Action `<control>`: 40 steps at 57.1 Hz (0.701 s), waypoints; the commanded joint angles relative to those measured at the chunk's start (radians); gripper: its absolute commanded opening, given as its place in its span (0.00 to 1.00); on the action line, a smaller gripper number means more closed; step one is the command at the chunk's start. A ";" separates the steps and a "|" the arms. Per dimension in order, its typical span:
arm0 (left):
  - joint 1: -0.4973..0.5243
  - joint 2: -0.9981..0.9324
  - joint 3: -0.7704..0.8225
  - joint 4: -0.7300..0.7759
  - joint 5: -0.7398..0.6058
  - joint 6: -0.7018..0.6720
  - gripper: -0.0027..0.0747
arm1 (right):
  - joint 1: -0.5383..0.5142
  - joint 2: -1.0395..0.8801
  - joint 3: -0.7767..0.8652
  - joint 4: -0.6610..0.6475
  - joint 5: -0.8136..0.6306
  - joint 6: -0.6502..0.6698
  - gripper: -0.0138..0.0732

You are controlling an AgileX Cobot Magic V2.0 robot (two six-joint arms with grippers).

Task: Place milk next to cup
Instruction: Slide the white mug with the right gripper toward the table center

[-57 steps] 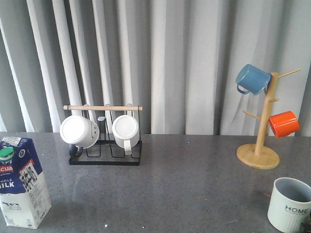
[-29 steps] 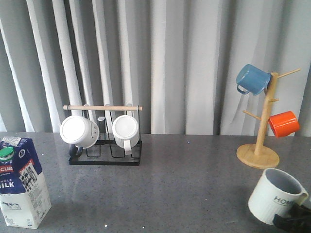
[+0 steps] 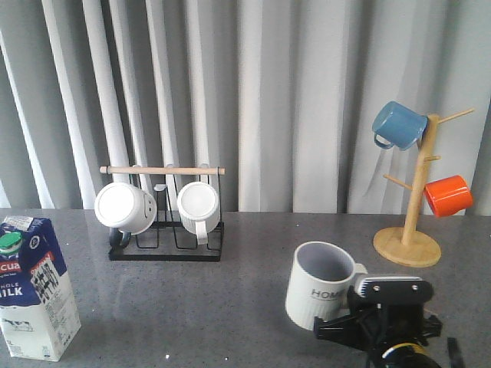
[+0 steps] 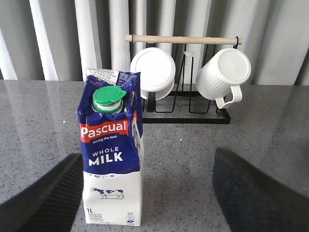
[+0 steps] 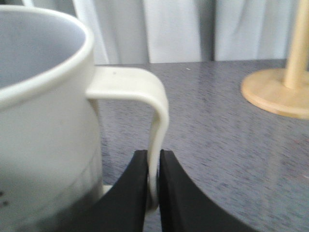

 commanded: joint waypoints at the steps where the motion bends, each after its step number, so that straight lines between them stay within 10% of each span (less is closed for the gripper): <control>1: -0.005 -0.003 -0.035 -0.011 -0.077 0.000 0.71 | 0.056 -0.004 -0.073 0.062 -0.031 -0.104 0.21; 40: -0.005 -0.003 -0.035 -0.011 -0.077 0.000 0.71 | 0.136 0.084 -0.096 0.143 -0.016 -0.166 0.35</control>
